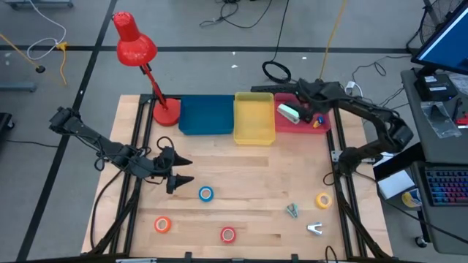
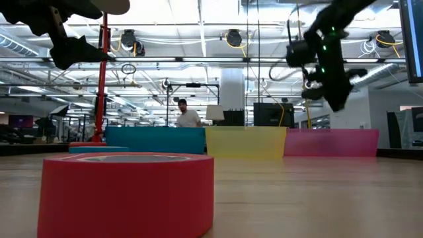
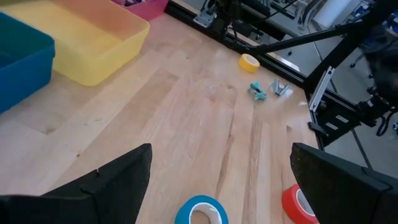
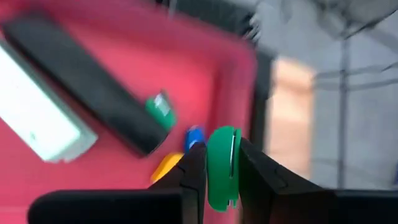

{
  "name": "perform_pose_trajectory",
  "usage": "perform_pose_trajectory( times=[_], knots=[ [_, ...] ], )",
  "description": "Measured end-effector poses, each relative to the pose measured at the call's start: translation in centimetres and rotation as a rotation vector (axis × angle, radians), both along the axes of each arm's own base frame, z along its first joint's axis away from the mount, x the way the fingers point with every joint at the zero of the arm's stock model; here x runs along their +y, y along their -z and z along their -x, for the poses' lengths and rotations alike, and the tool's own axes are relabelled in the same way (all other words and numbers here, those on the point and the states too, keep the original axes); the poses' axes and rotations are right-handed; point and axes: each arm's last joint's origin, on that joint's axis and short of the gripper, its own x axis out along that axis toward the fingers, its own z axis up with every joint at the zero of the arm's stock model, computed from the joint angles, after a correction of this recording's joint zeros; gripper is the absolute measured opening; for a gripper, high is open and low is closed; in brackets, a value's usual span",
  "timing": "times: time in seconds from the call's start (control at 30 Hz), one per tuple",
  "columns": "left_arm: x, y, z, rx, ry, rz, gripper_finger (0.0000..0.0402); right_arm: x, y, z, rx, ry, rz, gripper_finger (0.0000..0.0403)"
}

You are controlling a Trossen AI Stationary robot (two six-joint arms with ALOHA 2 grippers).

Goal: Pick and place Stapler, Stapler remover, tape
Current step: Put the green stapler into the pink bin, then put the yellow tape into the blue bin

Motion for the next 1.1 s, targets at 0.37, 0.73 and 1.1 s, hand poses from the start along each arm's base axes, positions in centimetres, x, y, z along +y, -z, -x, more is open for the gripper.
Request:
perform_pose_trajectory(
  times=[0.37, 0.73, 1.1],
  knots=[
    [0.0, 0.0, 0.0, -0.001, -0.004, 0.014, 0.0379, 0.7, 6.4, 1.7, -0.048, 0.059, 0.012, 0.0054],
    [0.0, 0.0, 0.0, -0.002, -0.006, 0.020, 0.0379, -0.1, 6.7, 1.7, -0.117, 0.083, 0.085, 0.0092],
    [0.0, 0.0, 0.0, -0.002, -0.006, 0.022, 0.0379, 0.0, 6.4, 1.6, -0.148, 0.071, 0.087, 0.0151]
  ],
)
